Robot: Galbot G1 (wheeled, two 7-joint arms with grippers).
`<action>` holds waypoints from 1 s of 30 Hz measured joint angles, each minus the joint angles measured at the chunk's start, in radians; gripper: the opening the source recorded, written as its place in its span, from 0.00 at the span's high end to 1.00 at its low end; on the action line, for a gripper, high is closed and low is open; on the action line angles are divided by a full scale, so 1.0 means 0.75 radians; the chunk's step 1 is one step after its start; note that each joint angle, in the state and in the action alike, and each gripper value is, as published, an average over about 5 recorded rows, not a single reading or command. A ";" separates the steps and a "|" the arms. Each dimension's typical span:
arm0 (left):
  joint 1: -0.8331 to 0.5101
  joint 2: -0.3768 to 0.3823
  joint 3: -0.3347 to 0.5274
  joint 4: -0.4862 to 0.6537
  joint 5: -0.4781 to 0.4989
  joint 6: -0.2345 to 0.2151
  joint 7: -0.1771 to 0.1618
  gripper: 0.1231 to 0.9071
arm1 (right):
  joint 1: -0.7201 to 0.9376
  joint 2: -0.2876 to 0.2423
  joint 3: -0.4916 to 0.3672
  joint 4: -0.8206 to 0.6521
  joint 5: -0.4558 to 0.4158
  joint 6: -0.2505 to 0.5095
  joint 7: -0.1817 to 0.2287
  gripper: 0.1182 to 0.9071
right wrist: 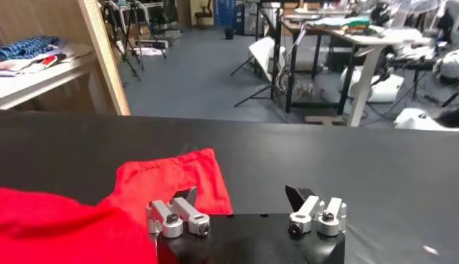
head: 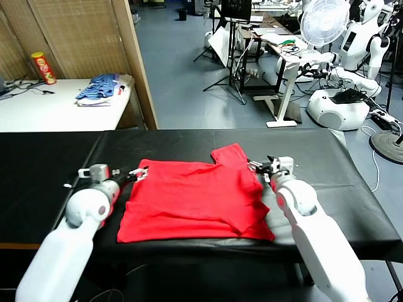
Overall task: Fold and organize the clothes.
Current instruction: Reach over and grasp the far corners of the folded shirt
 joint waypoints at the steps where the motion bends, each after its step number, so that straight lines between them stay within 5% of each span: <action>1: -0.029 -0.006 0.015 0.039 0.001 -0.001 0.002 0.14 | 0.014 0.011 -0.003 -0.024 0.000 -0.002 -0.001 0.14; 10: -0.211 -0.060 0.120 0.310 0.037 -0.010 0.033 0.15 | 0.080 0.093 0.010 -0.173 -0.014 -0.012 -0.028 0.23; 13: -0.236 -0.064 0.135 0.361 0.052 -0.020 0.066 0.26 | 0.086 0.109 0.017 -0.204 -0.025 -0.006 -0.036 0.40; 22: -0.245 -0.051 0.154 0.388 0.063 -0.048 0.129 0.90 | 0.066 0.130 0.021 -0.217 -0.045 0.093 -0.062 0.97; 24: -0.246 -0.053 0.154 0.387 0.066 -0.055 0.128 0.98 | 0.052 0.126 0.025 -0.203 -0.044 0.129 -0.064 0.99; 30: -0.233 -0.042 0.147 0.358 0.071 -0.066 0.121 0.99 | -0.006 0.092 0.047 -0.106 -0.021 0.234 -0.136 1.00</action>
